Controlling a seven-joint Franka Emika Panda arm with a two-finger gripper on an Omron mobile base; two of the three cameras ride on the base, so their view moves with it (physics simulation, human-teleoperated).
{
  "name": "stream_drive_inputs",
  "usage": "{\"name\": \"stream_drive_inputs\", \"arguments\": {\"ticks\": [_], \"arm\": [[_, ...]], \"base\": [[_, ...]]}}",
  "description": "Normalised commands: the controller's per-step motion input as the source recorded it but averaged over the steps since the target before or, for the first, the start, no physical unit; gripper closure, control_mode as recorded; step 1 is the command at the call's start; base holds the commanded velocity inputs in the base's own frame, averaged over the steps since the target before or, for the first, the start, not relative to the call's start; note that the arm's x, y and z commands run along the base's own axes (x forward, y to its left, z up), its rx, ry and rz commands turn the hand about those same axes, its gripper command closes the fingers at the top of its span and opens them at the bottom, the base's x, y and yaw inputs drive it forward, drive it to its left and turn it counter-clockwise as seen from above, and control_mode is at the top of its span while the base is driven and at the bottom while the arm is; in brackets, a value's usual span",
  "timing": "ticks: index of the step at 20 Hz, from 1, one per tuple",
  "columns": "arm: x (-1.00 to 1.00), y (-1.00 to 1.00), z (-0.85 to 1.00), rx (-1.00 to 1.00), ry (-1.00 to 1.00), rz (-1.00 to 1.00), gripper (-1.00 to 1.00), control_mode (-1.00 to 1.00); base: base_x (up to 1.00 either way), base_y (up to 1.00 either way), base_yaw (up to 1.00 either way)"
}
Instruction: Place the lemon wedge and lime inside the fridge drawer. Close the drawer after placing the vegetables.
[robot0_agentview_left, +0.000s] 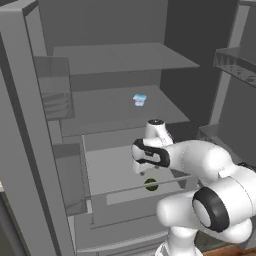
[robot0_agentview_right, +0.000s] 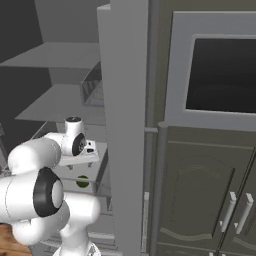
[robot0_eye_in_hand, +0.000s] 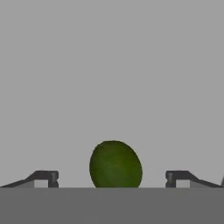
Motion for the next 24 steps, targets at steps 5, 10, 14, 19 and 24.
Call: {"name": "stream_drive_inputs", "arguments": {"ticks": [5, 10, 14, 19, 24], "arm": [[-0.81, 0.00, 0.95, 0.00, -0.24, -0.03, -1.00, -1.00], [-0.97, 0.00, 0.72, 0.00, -0.20, -0.02, -1.00, -1.00], [-0.55, -0.04, 0.24, 0.00, -0.07, 0.00, -1.00, -1.00], [0.03, -0.34, 0.04, 0.01, 0.01, -0.01, -1.00, -1.00], [0.00, -0.15, 0.00, 0.00, 0.00, -0.01, -1.00, -1.00]], "base": [[0.00, 0.00, 0.00], [0.00, 0.00, 0.00], [0.00, 0.00, 0.00], [0.00, 0.00, 0.00], [0.00, 0.00, 0.00]]}}
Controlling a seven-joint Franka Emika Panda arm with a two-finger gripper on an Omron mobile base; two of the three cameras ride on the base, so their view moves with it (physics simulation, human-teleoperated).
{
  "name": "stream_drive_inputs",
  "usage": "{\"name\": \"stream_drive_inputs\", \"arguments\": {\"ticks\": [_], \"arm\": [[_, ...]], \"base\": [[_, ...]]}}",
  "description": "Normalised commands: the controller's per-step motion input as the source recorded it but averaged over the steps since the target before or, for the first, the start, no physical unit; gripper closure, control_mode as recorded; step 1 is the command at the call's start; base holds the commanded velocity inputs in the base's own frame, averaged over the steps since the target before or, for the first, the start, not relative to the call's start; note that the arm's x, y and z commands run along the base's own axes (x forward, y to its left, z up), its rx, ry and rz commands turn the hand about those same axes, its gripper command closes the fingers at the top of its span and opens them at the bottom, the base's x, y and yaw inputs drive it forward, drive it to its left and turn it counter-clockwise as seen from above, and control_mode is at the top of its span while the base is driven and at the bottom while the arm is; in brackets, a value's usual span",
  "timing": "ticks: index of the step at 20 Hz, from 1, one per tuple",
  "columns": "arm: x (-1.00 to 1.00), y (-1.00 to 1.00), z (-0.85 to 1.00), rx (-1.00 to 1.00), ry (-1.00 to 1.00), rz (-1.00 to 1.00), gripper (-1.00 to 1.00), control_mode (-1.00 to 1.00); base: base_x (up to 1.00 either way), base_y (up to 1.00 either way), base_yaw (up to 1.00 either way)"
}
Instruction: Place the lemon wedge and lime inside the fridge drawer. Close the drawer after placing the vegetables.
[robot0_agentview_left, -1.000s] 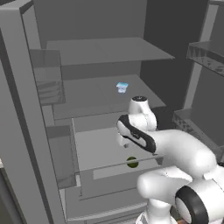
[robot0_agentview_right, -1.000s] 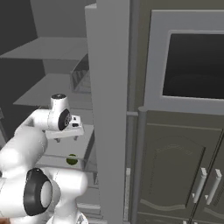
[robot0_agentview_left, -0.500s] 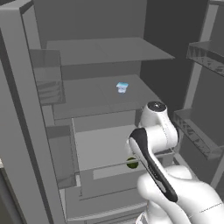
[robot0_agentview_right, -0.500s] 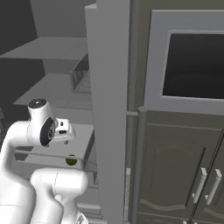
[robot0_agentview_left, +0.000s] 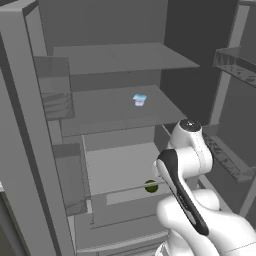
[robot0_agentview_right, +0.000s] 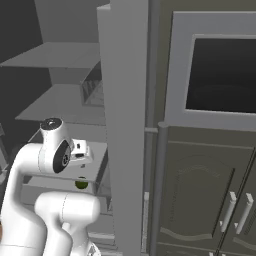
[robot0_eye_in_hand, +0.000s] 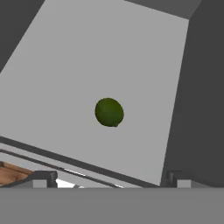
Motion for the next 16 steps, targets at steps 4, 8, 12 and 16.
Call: {"name": "stream_drive_inputs", "arguments": {"ticks": [4, 8, 12, 16], "arm": [[0.00, 0.00, 0.00, 0.00, 0.00, 0.00, -1.00, 1.00], [0.00, 0.00, 0.00, 0.00, 0.00, 0.00, -1.00, 1.00], [0.00, 0.00, 0.00, 0.00, 0.00, 0.00, -1.00, 1.00], [0.00, 0.00, 0.00, 0.00, 0.00, 0.00, -1.00, 1.00]], "base": [[-0.39, 0.01, -0.02], [-1.00, 0.12, 0.00], [-1.00, 0.49, 0.01], [-0.97, 0.88, 0.12]]}}
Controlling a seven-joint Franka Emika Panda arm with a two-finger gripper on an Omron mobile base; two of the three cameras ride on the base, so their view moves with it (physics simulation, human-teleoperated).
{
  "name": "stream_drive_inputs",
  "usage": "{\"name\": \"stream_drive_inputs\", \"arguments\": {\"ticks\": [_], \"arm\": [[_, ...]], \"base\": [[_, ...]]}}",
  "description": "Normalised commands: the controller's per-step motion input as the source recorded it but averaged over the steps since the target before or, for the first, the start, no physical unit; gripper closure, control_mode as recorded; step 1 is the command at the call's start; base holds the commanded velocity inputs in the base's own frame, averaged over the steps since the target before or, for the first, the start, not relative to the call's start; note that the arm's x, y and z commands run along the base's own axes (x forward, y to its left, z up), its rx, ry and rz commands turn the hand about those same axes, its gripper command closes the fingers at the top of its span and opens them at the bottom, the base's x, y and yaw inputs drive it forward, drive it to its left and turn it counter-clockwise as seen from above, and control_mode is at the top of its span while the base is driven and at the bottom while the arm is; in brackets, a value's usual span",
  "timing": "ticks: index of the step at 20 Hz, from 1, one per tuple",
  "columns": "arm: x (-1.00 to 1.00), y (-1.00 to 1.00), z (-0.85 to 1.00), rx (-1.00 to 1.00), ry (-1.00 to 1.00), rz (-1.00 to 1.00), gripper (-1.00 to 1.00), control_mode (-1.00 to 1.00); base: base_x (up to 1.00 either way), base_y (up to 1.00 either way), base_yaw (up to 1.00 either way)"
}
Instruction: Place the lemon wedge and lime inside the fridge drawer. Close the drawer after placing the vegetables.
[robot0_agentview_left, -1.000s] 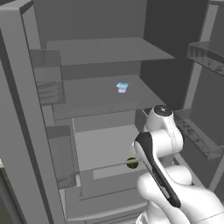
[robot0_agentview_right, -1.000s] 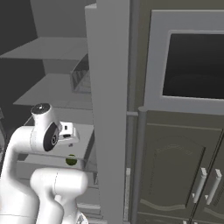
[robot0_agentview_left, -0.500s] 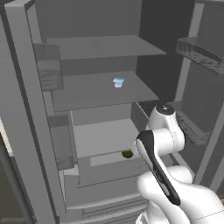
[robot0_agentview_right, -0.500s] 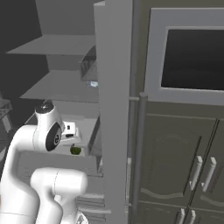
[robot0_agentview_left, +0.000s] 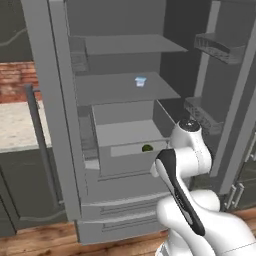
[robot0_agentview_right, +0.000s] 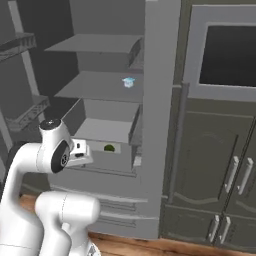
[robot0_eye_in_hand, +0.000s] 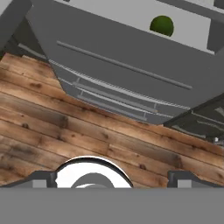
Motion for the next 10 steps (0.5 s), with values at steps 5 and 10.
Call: {"name": "stream_drive_inputs", "arguments": {"ticks": [5, 10], "arm": [[0.00, 0.00, 0.00, 0.00, 0.00, 0.00, -1.00, 1.00], [0.00, 0.00, 0.00, 0.00, 0.00, 0.00, -1.00, 1.00]], "base": [[-0.67, 1.00, 0.33], [-0.62, 1.00, 0.52]]}}
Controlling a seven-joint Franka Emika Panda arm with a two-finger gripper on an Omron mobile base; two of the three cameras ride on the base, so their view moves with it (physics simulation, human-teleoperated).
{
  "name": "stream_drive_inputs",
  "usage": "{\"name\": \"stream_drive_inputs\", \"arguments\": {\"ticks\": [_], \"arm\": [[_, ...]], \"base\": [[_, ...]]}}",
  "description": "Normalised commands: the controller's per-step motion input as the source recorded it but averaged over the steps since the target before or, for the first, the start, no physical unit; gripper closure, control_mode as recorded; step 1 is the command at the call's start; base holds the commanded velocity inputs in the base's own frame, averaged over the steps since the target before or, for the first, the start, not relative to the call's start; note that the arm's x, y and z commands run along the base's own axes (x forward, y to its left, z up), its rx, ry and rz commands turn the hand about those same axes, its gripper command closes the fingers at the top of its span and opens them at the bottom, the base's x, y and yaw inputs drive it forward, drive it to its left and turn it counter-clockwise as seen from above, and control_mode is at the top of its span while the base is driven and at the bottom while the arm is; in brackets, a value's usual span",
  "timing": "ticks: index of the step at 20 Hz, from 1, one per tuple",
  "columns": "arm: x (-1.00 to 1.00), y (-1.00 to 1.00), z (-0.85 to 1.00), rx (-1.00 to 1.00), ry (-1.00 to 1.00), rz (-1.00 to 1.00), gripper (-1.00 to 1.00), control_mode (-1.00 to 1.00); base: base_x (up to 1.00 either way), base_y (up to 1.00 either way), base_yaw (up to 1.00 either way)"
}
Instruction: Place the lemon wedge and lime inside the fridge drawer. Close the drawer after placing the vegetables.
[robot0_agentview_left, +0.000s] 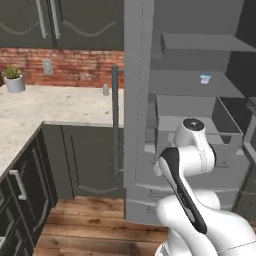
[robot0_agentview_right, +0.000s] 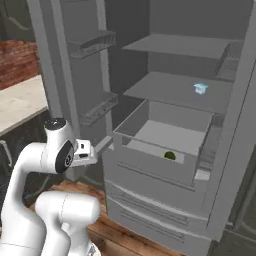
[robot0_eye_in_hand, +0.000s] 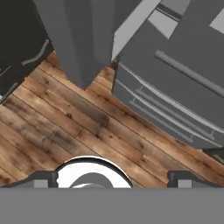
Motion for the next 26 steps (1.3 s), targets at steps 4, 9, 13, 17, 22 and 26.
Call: {"name": "stream_drive_inputs", "arguments": {"ticks": [4, 9, 13, 17, 22, 26], "arm": [[0.00, 0.00, 0.00, 0.00, 0.00, 0.00, -1.00, 1.00], [0.00, 0.00, 0.00, 0.00, 0.00, 0.00, -1.00, 1.00], [0.00, 0.00, 0.00, 0.00, 0.00, 0.00, -1.00, 1.00], [0.00, 0.00, 0.00, 0.00, 0.00, 0.00, -1.00, 1.00], [0.00, 0.00, 0.00, 0.00, 0.00, 0.00, -1.00, 1.00], [0.00, 0.00, 0.00, 0.00, 0.00, 0.00, -1.00, 1.00]], "base": [[-0.47, 0.78, 0.65], [0.19, 0.97, 0.35], [0.84, 0.76, -0.07], [0.96, 0.42, -0.52], [0.87, 0.21, -0.64], [0.74, 0.38, -0.66]]}}
